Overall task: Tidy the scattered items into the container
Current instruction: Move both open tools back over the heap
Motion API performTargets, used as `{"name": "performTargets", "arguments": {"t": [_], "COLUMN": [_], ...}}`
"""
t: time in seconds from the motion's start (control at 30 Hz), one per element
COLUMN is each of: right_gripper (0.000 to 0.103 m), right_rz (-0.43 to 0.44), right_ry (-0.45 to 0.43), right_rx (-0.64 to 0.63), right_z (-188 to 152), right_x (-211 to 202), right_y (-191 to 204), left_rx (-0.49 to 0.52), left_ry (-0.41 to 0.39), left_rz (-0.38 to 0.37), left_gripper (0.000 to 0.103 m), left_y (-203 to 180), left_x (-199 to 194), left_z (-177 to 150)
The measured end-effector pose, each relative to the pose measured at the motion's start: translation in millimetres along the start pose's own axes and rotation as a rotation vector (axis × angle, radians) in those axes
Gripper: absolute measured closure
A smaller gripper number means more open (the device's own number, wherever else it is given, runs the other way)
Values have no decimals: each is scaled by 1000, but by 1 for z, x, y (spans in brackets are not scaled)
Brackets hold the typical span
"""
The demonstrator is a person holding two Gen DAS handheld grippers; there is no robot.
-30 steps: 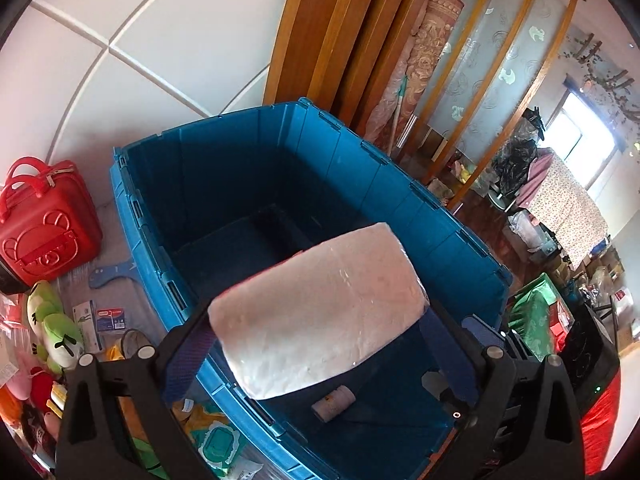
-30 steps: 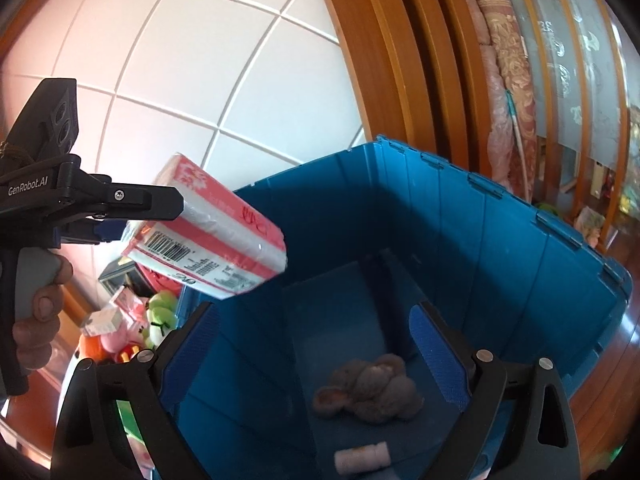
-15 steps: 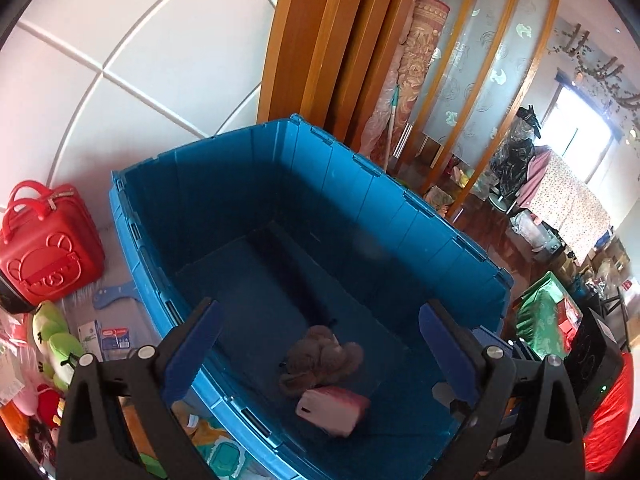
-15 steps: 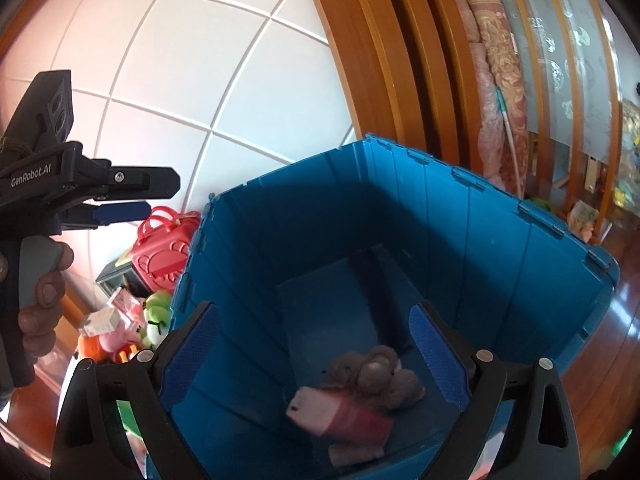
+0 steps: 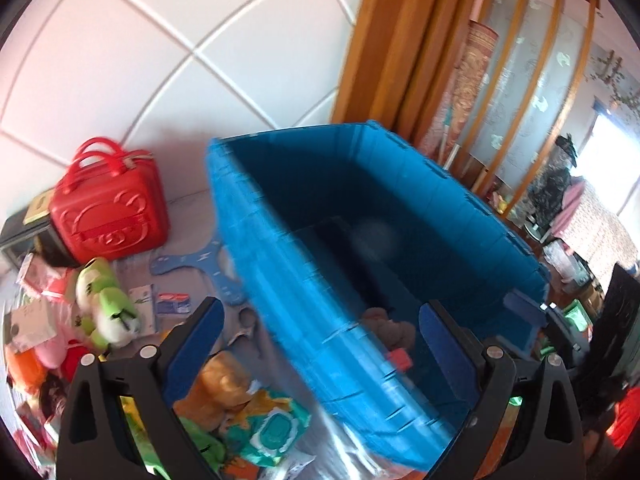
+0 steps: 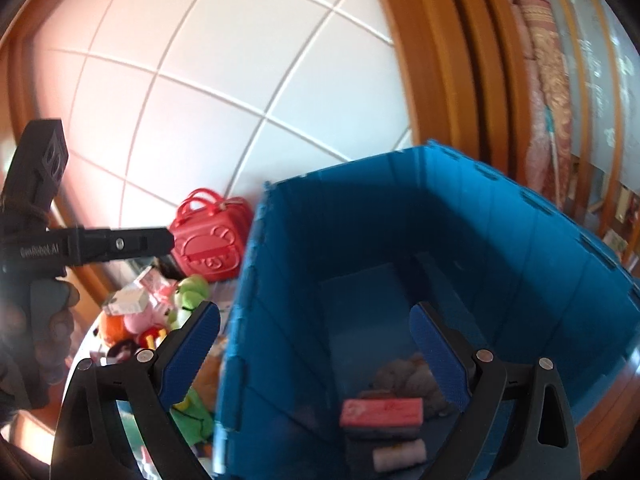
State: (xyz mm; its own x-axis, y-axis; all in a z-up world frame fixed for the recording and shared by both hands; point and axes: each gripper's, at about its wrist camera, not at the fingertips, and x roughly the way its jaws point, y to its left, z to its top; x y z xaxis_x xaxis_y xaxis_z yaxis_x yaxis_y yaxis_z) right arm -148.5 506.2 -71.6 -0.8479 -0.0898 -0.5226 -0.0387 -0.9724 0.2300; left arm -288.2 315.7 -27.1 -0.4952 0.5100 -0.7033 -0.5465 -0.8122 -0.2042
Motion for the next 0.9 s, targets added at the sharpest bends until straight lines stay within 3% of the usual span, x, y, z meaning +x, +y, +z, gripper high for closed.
{"name": "performTargets", "arguments": {"t": [0.43, 0.7, 0.9], "right_gripper": [4, 3, 3], "right_rz": [123, 154, 157], "right_ry": [72, 150, 242], "right_rx": [-156, -244, -298], "right_z": [-8, -43, -82], "right_x": [51, 84, 111], "right_y": [155, 239, 280], "left_rx": [-250, -323, -354], "left_ry": [14, 48, 94], "left_rz": [178, 224, 245], "left_gripper": [4, 4, 4], "left_y": [200, 279, 323], "left_x": [-81, -107, -110], "left_z": [-111, -164, -198]}}
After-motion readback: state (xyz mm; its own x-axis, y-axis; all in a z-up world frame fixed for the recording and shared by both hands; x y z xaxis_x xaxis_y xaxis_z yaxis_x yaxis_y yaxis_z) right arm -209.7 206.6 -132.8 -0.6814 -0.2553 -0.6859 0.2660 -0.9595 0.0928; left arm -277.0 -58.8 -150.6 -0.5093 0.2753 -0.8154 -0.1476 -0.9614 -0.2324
